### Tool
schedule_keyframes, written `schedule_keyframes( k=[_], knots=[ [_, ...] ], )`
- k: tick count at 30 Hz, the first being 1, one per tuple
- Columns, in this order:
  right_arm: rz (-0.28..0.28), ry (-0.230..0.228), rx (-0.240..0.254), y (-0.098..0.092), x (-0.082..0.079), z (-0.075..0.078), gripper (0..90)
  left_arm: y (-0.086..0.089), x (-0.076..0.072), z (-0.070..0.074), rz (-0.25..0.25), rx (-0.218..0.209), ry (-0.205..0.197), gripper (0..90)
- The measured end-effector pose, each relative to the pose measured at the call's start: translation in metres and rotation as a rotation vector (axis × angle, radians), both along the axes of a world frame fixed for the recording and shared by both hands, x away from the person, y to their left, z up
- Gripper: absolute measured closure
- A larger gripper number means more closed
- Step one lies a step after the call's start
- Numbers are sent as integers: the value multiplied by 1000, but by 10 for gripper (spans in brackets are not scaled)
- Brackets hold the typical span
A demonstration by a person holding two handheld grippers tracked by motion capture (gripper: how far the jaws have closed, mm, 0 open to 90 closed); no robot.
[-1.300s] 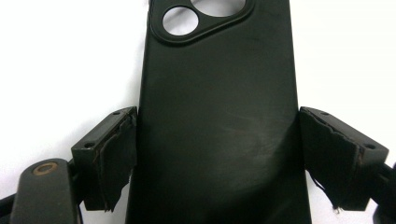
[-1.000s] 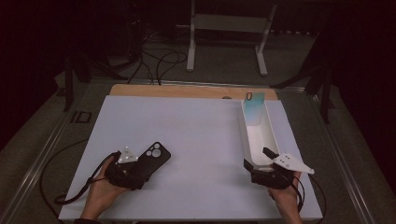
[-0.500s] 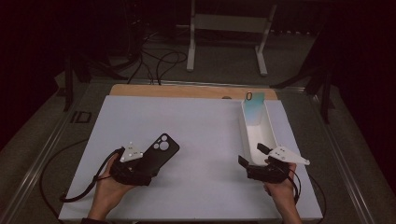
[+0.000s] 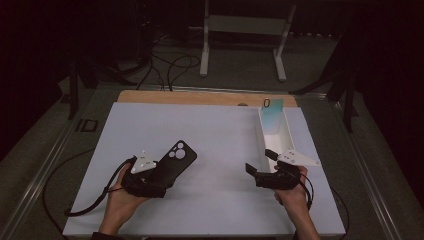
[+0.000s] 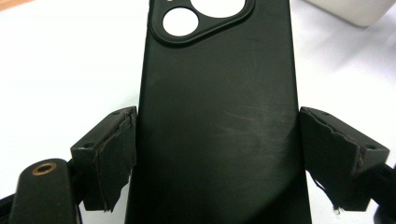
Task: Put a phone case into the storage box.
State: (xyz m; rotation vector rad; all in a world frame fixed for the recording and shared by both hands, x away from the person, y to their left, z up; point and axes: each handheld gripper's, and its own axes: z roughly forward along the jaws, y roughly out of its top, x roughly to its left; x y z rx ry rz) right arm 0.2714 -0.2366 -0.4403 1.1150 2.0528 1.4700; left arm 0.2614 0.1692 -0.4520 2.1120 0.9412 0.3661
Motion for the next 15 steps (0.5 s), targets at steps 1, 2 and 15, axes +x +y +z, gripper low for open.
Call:
schedule_keyframes(
  k=[1,2,15],
  knots=[
    [0,0,0,0,0,0,90,-1,0,0,-4,-3,-1,157],
    [7,1,1,2,1,1,90,-4,0,0,-10,-4,-2,157],
    [87,26,56,36,9,16,90,-26,3,9,-63,-15,-31,157]
  ],
)
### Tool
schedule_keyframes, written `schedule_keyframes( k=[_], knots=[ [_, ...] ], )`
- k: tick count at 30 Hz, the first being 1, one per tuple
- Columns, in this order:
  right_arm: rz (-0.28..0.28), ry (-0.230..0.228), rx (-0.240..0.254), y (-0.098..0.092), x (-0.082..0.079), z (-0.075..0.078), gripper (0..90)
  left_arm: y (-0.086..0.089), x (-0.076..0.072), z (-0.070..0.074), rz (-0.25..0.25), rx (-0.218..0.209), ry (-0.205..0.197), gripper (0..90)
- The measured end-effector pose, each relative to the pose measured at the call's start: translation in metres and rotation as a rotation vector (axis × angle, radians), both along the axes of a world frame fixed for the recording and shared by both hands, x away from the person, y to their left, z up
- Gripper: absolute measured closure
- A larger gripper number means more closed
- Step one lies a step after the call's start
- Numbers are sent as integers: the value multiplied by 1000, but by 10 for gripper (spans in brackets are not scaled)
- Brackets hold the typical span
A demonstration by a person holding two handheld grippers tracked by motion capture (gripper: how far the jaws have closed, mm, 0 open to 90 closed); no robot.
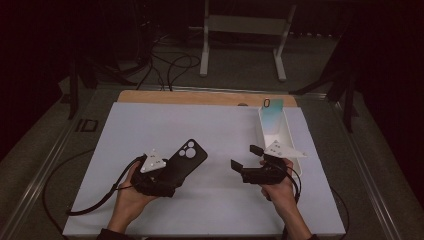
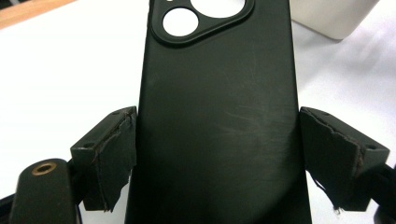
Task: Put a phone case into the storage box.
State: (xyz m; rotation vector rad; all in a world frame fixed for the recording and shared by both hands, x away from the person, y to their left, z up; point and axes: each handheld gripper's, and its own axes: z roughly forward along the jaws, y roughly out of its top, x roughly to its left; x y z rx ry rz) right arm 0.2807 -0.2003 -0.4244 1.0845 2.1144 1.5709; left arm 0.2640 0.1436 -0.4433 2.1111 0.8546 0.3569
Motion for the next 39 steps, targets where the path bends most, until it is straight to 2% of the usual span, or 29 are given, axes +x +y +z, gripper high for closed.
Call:
schedule_keyframes(
  k=[7,8,11,19,25,28,31,33,35,39],
  knots=[
    [31,26,6,12,3,2,91,-11,1,5,-23,-9,-16,157],
    [50,42,8,18,4,2,91,-13,1,6,-29,-13,-19,157],
    [65,61,5,26,5,2,95,-15,1,7,-36,-35,-19,157],
    [115,120,38,47,9,1,134,-20,0,8,-60,-58,-23,156],
    [140,159,57,58,11,-1,162,-24,-4,10,-91,-78,-56,156],
    [147,184,68,62,11,-2,256,-27,-6,9,-101,-84,-63,155],
    [162,209,78,65,12,-3,421,-30,-6,7,-102,-71,-66,155],
    [182,226,88,67,12,-3,493,-32,-7,6,-106,-70,-65,154],
    [191,230,89,69,11,-3,548,-34,-7,4,-101,-53,-68,154],
    [239,249,100,73,10,-4,663,-38,-7,2,-102,-50,-67,154]
  ],
)
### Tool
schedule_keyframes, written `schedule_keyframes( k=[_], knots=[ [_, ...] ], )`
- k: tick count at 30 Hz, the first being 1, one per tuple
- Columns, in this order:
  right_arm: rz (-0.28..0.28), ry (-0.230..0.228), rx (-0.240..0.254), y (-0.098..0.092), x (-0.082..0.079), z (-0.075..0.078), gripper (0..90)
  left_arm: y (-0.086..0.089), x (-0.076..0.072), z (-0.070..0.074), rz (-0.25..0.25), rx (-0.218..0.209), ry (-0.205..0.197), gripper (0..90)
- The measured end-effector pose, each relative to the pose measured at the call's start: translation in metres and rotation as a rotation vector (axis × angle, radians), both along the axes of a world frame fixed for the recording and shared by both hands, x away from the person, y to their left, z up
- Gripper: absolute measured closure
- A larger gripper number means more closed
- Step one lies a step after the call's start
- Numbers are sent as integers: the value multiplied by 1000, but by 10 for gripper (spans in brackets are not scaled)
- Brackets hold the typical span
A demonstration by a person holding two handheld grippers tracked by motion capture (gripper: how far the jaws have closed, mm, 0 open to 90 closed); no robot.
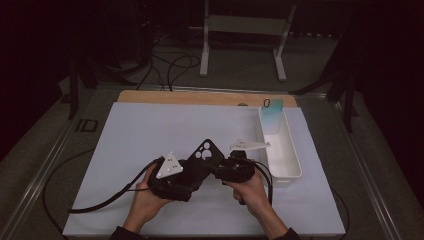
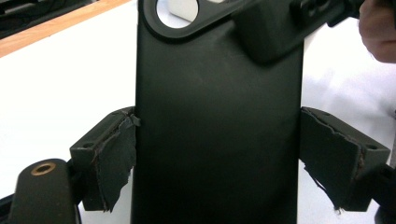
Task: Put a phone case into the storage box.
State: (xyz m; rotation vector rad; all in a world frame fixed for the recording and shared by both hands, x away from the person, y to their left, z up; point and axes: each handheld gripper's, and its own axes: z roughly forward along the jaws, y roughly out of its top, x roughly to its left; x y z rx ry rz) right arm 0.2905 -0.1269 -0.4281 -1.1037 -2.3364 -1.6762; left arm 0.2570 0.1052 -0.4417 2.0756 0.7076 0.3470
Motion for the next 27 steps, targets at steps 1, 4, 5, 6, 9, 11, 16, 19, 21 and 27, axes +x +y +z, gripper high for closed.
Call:
schedule_keyframes(
  k=[1,4,5,6,9,11,16,19,21,27],
  knots=[
    [10,-5,-10,2,-1,0,682,-1,0,0,-1,-3,2,154],
    [33,-7,-12,8,-3,0,776,-2,0,0,-5,-8,5,152],
    [40,-8,-8,8,-4,1,799,-2,-1,0,-6,-7,5,151],
    [44,-9,-6,9,-5,2,811,-2,-1,0,-7,-6,6,151],
    [53,-16,-2,11,-7,2,837,-2,-2,0,-2,2,-3,149],
    [52,-20,1,13,-8,3,852,-3,-2,0,4,15,-8,147],
    [25,-43,-26,12,-11,4,860,4,1,1,26,-19,6,210],
    [11,-46,-20,9,-9,6,860,5,1,1,30,-26,2,203],
    [7,-52,-26,7,-9,7,860,5,1,1,27,-24,0,183],
    [-20,-61,-22,-4,-6,10,859,6,2,0,22,-36,10,144]
  ],
)
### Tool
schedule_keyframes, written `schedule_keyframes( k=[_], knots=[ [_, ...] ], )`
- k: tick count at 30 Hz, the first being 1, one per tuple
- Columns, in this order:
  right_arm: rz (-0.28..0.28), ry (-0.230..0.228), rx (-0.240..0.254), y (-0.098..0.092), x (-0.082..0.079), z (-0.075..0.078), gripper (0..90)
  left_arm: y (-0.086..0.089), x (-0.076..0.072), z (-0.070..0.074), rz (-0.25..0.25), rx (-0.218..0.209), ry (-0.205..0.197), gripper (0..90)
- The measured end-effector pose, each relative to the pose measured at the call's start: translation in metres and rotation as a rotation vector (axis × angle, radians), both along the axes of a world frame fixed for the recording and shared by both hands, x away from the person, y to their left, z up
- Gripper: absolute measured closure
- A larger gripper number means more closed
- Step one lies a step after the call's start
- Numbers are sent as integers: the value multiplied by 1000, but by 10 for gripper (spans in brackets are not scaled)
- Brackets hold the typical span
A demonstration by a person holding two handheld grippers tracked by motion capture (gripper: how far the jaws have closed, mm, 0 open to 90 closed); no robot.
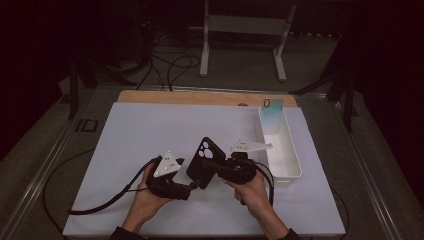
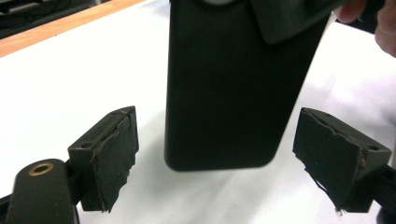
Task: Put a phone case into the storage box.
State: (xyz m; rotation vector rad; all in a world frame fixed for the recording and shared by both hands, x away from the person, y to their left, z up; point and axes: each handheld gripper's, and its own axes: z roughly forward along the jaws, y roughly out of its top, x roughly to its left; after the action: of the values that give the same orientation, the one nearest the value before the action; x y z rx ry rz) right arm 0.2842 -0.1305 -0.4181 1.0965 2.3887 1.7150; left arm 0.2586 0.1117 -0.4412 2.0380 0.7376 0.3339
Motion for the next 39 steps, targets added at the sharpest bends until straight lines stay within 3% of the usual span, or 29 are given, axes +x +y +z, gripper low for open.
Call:
schedule_keyframes(
  k=[11,15,22,29,34,36,38,39],
  knots=[
    [5,-14,11,-15,2,6,857,2,4,-4,-26,-16,53,48],
    [41,-29,7,-13,0,8,856,2,5,-4,-52,-35,83,3],
    [124,-56,7,-5,-5,10,855,1,5,-4,-80,-55,97,0],
    [206,-51,25,3,-7,10,854,0,4,-6,-127,-73,111,0],
    [219,-54,27,4,-7,10,855,-1,3,-7,-157,-78,120,15],
    [238,-48,53,4,-6,10,854,-1,3,-8,-161,-77,120,109],
    [238,-44,57,4,-6,10,854,0,2,-9,-186,-85,122,109],
    [256,-43,61,5,-7,11,854,0,1,-9,-189,-87,119,183]
  ],
)
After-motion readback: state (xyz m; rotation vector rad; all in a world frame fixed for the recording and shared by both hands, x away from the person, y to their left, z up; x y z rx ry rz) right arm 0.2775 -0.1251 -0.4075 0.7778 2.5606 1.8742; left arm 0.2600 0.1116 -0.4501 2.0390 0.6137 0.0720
